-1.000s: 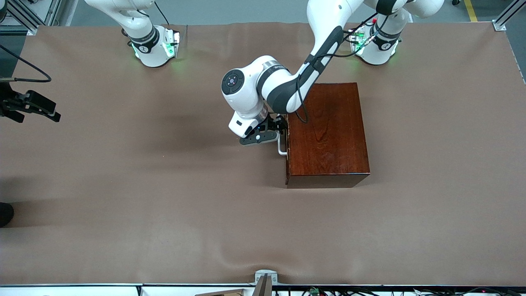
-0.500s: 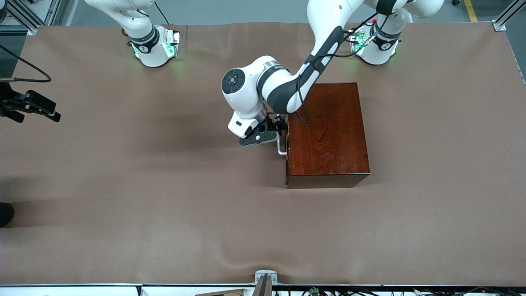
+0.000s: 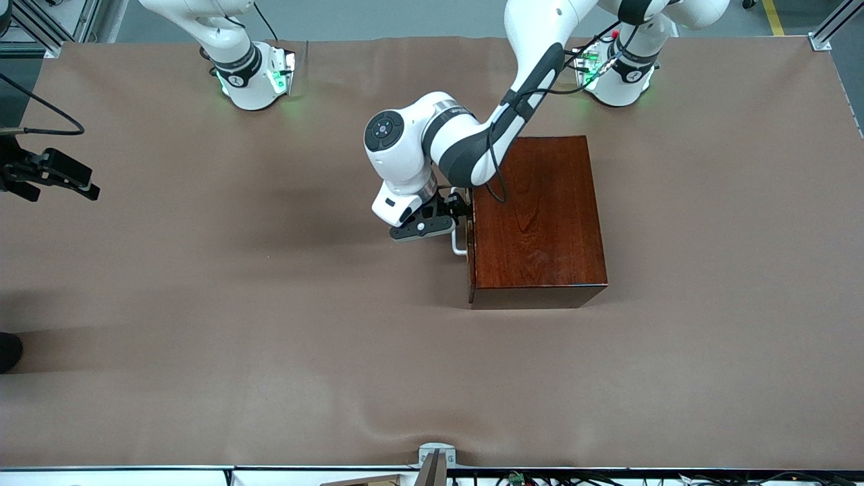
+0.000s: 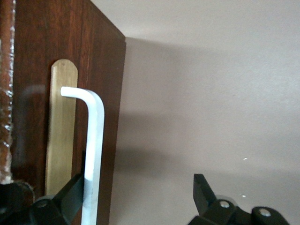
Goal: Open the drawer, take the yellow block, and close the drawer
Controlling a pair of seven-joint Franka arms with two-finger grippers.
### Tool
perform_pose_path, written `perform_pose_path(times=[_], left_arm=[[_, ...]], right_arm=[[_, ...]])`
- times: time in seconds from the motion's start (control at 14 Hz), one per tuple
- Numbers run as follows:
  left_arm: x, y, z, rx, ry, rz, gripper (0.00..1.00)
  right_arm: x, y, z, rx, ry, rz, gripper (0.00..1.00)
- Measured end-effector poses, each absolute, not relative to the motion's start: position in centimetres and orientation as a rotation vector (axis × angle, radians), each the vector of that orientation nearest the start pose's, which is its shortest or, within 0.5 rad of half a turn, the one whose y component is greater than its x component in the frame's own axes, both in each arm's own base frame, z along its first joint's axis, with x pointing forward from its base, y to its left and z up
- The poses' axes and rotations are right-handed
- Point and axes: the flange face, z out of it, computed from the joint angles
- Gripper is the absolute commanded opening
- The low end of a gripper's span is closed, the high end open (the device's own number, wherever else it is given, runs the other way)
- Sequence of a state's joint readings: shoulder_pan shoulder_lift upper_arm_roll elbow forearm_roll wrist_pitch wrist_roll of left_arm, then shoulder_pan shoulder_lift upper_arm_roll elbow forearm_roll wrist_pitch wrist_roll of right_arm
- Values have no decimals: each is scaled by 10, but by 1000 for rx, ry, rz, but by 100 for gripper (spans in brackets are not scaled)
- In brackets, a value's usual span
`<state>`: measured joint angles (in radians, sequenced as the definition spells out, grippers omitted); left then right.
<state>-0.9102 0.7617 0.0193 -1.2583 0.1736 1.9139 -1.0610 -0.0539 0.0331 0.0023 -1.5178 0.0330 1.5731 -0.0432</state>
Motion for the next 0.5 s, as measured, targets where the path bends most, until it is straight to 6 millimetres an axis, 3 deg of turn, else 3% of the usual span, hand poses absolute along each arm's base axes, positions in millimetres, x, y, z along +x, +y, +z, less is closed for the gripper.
perform_pose_path(times=[0.5], left_arm=[[470,-576,302,-3004,-131,-173,100]], right_arm=[[565,-26,631,-3109,12,-37,100]])
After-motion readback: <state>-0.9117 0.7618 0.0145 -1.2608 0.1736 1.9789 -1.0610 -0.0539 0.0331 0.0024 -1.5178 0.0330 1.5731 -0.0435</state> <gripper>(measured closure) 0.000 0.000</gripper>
